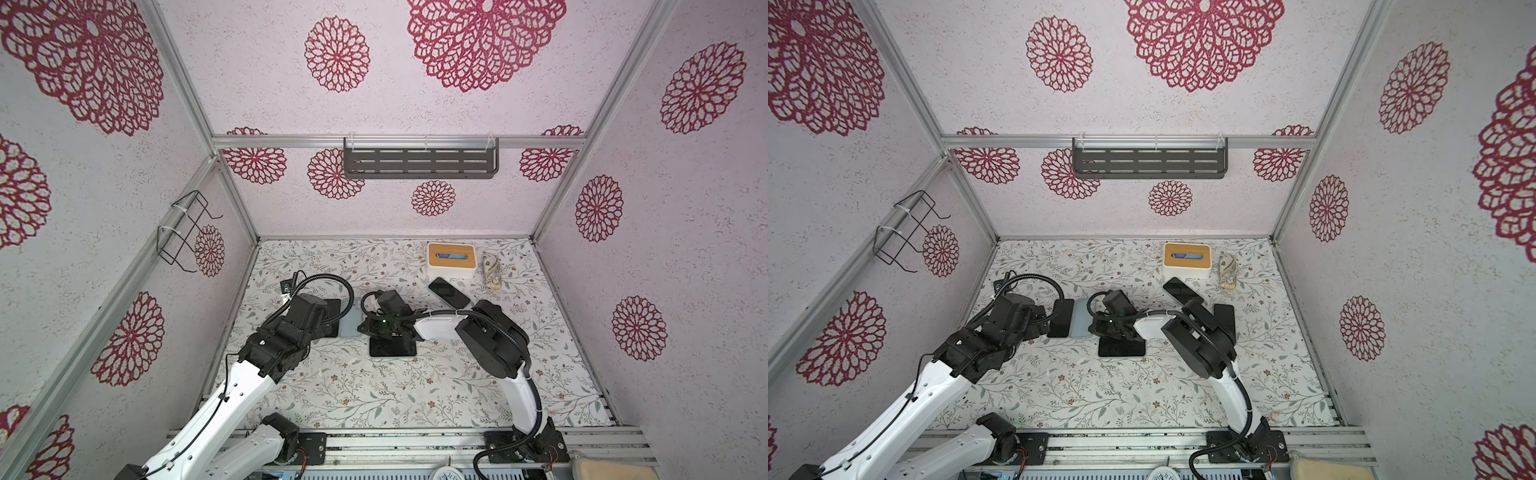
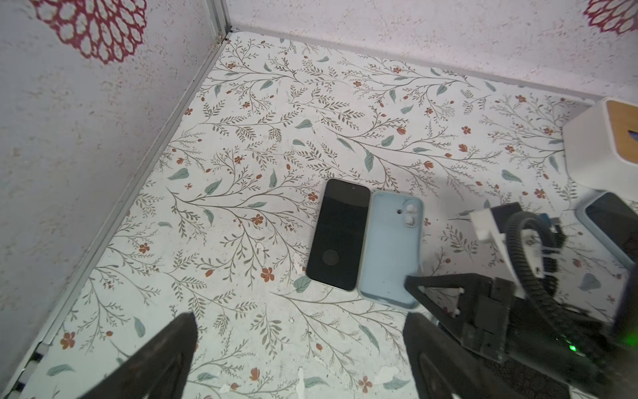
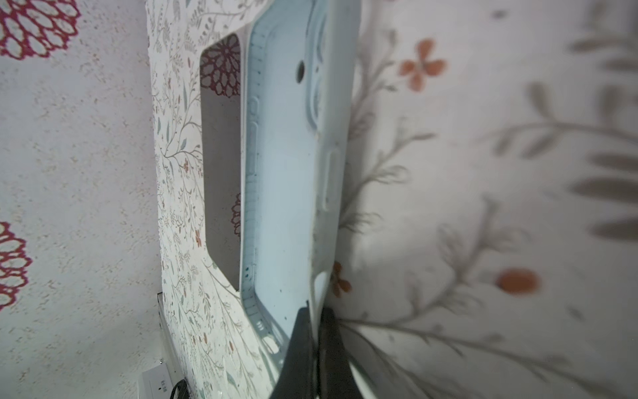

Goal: Take the phone out of the phone case
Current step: Move the phone to the middle-left of the table.

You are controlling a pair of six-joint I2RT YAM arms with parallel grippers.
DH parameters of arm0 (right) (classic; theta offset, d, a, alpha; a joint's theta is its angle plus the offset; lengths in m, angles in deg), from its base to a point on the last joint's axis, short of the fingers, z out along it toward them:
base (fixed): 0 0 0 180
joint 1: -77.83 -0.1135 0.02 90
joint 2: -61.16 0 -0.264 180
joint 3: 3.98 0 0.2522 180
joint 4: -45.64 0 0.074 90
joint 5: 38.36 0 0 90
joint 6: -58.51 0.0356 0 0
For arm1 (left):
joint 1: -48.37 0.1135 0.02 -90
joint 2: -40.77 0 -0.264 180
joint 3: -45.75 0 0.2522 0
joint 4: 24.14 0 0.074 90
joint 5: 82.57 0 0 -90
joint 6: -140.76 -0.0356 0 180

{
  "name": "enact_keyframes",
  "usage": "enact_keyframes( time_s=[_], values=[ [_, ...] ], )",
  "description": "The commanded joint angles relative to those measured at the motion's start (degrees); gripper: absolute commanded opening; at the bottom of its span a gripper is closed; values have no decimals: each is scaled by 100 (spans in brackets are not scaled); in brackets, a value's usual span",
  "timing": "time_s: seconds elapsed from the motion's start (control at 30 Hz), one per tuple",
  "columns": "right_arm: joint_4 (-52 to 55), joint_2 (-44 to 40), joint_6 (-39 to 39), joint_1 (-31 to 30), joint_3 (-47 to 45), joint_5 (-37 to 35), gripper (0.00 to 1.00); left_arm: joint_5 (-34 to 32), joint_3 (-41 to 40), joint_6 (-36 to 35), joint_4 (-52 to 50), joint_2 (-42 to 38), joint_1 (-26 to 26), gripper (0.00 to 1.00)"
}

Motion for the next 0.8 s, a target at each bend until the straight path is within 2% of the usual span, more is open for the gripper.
enact_keyframes(
  time_s=[0.0, 0.2, 0.33, 0.43, 0.47, 0.63, 0.7, 0.77],
  values=[
    [431, 226, -187, -212, 550, -222, 0, 224, -91, 164, -126, -268, 44, 97],
    [569, 856, -139, -428, 1479, -221, 0, 374, -302, 324, -3, -642, 47, 97],
    [767, 1165, -234, -546, 2069, -143, 29, 479, -279, 414, -30, -693, 35, 97],
    [741, 944, -342, -548, 1913, -212, 55, 559, -211, 454, -84, -821, 39, 97],
    [756, 811, -439, -543, 1779, -284, 60, 562, -185, 474, -121, -871, 43, 97],
    [545, -537, -930, -488, 439, -632, 84, 715, -51, 498, -138, -1138, 37, 97],
    [517, -1226, -1208, -440, -104, -736, 99, 784, -49, 520, -76, -1175, 38, 97],
    [618, -1929, -1577, -389, -593, -853, 99, 917, -76, 528, 49, -1171, 37, 97]
  ],
)
